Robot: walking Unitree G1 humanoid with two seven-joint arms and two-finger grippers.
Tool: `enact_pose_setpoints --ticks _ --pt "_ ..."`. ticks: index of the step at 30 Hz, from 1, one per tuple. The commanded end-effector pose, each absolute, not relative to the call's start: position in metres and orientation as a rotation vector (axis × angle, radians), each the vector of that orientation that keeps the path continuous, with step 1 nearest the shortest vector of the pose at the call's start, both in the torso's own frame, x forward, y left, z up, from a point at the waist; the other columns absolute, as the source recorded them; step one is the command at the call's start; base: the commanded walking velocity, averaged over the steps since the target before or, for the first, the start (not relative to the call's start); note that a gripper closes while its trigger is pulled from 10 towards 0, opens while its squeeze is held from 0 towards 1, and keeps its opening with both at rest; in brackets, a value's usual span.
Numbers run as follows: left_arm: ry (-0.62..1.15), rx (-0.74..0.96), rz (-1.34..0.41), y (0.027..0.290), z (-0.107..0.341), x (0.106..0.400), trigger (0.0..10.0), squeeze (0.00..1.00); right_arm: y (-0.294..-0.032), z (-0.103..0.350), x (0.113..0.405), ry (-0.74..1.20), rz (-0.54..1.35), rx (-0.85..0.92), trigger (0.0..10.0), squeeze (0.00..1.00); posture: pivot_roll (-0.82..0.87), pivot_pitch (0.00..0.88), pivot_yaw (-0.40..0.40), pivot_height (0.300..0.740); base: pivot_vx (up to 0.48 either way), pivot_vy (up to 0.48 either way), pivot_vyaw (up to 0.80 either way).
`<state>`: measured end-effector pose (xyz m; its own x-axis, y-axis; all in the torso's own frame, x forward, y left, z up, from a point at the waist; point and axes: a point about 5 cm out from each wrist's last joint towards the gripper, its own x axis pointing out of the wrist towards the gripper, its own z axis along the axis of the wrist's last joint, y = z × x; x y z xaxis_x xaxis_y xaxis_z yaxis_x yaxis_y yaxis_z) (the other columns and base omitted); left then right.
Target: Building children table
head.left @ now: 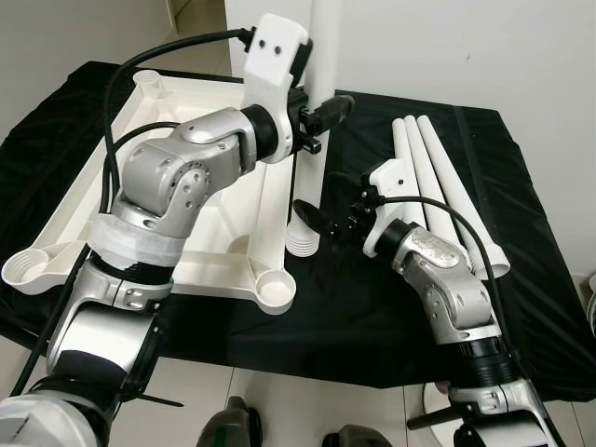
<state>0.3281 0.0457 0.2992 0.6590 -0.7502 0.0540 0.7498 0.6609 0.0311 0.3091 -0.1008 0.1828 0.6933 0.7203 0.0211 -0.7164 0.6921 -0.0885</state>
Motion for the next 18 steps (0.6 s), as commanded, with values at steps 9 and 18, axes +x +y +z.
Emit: enact_pose_setpoints --ticks 9,18 --pt "-0.137 0.027 -0.85 0.037 0.312 0.325 10.0 0.0 -0.086 0.179 0.321 -0.032 0.813 -0.108 10.0 0.0 -0.03 0.0 0.002 0.74 0.0 0.0 0.0" --pt "-0.144 0.027 -0.856 0.034 0.314 0.324 10.0 0.0 -0.077 0.187 0.33 -0.088 0.781 -0.071 8.5 0.0 -0.03 0.0 0.013 0.74 0.0 0.0 0.0"
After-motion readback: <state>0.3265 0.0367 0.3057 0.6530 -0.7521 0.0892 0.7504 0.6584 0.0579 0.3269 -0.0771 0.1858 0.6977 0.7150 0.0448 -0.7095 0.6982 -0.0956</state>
